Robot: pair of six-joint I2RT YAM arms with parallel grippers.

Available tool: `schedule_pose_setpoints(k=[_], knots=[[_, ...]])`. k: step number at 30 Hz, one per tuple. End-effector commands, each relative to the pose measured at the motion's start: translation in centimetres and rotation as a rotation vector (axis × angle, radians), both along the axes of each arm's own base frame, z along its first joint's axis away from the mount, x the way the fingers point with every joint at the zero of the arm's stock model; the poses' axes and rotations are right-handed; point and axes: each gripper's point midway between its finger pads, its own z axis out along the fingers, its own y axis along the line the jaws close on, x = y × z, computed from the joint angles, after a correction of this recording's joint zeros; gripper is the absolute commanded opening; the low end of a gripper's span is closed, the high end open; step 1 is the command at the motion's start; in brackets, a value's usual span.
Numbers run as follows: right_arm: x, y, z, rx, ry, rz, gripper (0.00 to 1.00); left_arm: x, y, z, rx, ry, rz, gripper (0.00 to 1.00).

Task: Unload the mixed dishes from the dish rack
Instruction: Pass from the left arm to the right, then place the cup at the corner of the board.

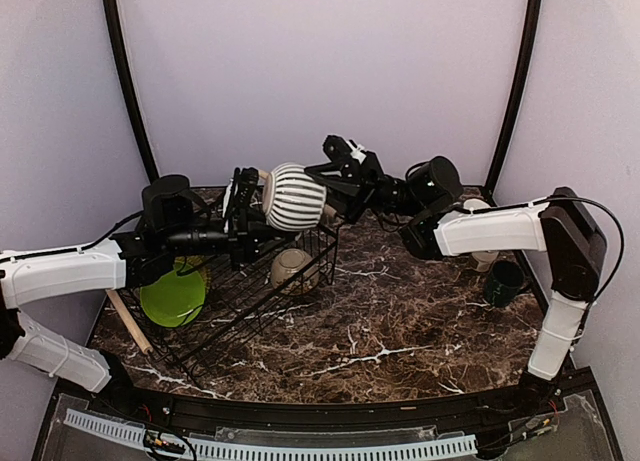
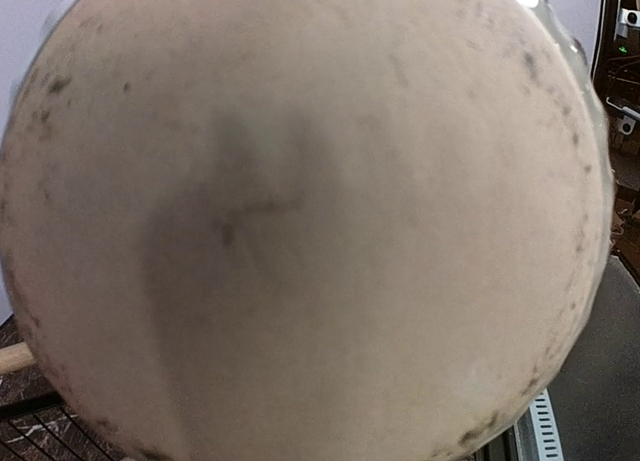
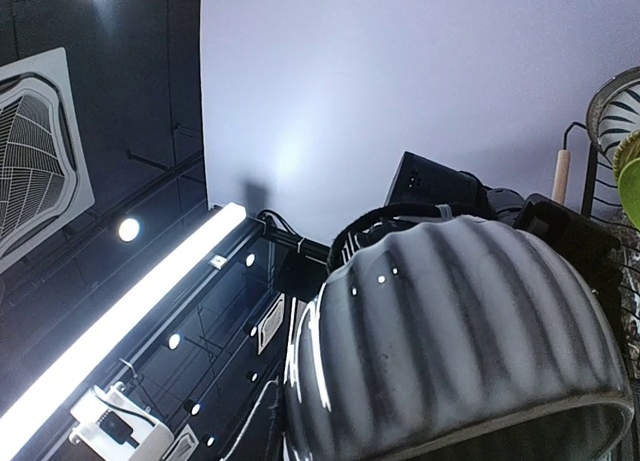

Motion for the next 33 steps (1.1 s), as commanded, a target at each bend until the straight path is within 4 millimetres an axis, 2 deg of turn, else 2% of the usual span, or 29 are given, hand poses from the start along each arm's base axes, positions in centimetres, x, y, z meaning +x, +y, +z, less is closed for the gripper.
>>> schedule_pose_setpoints(k=[1, 3, 4, 5, 6, 8, 10, 17, 20, 22, 23, 24, 27, 30, 31, 33], knots=[[-1.3, -1.9, 3.7, 0.156, -0.195, -0.042, 0.00, 0.1, -0.1, 0.8, -0.029, 0.019, 0.016, 0.02], [-1.2, -2.3, 4.3, 0.167, -0.223, -0.064, 0.00, 0.9, 0.1, 0.5, -0.021, 0.053, 0.067, 0.18], [-1.1, -2.5, 4.6, 0.174, -0.239, -0.078, 0.00, 1.3, 0.2, 0.5, -0.022, 0.070, 0.092, 0.36], [-1.0, -2.8, 4.8, 0.178, -0.250, -0.090, 0.00, 1.3, 0.3, 0.3, -0.015, 0.080, 0.098, 0.44], [-0.9, -3.0, 5.0, 0.179, -0.258, -0.105, 0.00, 1.4, 0.3, 0.2, -0.014, 0.089, 0.104, 0.58], [-0.5, -3.6, 5.3, 0.184, -0.281, -0.132, 0.00, 1.3, 0.5, 0.0, -0.009, 0.103, 0.108, 0.71], [-0.3, -4.1, 5.5, 0.175, -0.299, -0.156, 0.00, 1.0, 0.7, -0.1, -0.009, 0.106, 0.105, 0.77], [0.5, -6.7, 4.6, 0.057, -0.394, -0.259, 0.00, 0.2, 2.1, -0.1, -0.003, 0.089, 0.140, 0.83], [0.6, -7.9, 2.3, -0.087, -0.458, -0.305, 0.00, 0.0, 2.8, 0.6, -0.008, 0.075, 0.157, 0.84], [1.8, -8.7, -0.1, -0.281, -0.528, -0.406, 0.00, -0.1, 3.1, 1.1, -0.015, 0.061, 0.172, 0.84], [2.6, -9.4, -1.3, -0.414, -0.649, -0.502, 0.00, 0.0, 3.3, 1.3, -0.018, 0.057, 0.183, 0.85], [3.1, -10.4, -3.6, -0.598, -0.703, -0.561, 0.00, -0.1, 3.4, 1.5, -0.023, 0.052, 0.185, 0.85], [3.9, -15.6, -8.2, -1.016, -0.804, -0.656, 0.00, -0.1, 3.6, 2.1, -0.035, 0.044, 0.193, 0.85], [3.0, -20.5, -12.0, -1.304, -0.822, -0.640, 0.00, -0.2, 3.6, 2.8, -0.052, 0.039, 0.185, 0.85], [2.0, -21.8, -13.4, -1.376, -0.813, -0.594, 0.00, -0.3, 3.5, 3.0, -0.056, 0.037, 0.181, 0.85], [0.4, -22.9, -15.1, -1.432, -0.798, -0.513, 0.00, -0.3, 3.4, 3.3, -0.064, 0.033, 0.174, 0.85]])
